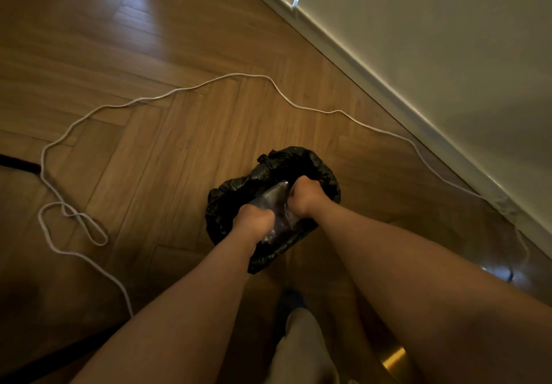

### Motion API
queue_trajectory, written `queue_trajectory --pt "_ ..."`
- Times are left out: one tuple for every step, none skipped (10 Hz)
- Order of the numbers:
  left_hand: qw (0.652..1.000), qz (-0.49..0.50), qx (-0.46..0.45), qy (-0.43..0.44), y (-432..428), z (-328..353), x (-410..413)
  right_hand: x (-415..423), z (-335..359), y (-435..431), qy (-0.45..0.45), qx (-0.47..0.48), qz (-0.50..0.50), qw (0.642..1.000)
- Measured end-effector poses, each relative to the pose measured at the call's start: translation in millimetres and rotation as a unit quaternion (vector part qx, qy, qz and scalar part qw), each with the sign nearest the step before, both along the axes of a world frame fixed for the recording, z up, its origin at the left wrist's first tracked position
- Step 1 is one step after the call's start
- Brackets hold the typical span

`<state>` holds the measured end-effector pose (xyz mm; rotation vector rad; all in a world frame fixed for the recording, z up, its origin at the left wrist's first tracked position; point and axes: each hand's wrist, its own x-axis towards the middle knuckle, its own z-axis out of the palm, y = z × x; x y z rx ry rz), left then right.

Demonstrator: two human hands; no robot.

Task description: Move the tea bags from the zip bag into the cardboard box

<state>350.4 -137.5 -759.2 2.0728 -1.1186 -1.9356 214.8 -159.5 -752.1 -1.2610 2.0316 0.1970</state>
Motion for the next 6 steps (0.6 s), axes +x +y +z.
queue_trajectory --pt "1.000 -0.025 0.011 -0.002 -3 -1 -6 0 -2 -2 0.004 0.034 0.016 0.999" --pt "0.999 -0.050 0.013 0.011 -5 5 -7 -1 3 0 0.011 0.041 0.019 0.999" --pt "0.997 -0.074 0.003 0.021 -5 14 -6 -2 11 4 0.025 0.015 0.018 0.999" --pt "0.991 -0.125 -0.047 -0.008 -3 32 -2 4 27 13 0.018 -0.005 0.004 1.000" --pt "0.974 -0.187 -0.122 -0.047 2 47 5 8 43 28 -0.009 -0.022 -0.008 1.000" --pt "0.962 -0.225 -0.154 -0.039 10 68 21 16 69 44 -0.034 -0.062 -0.025 0.997"
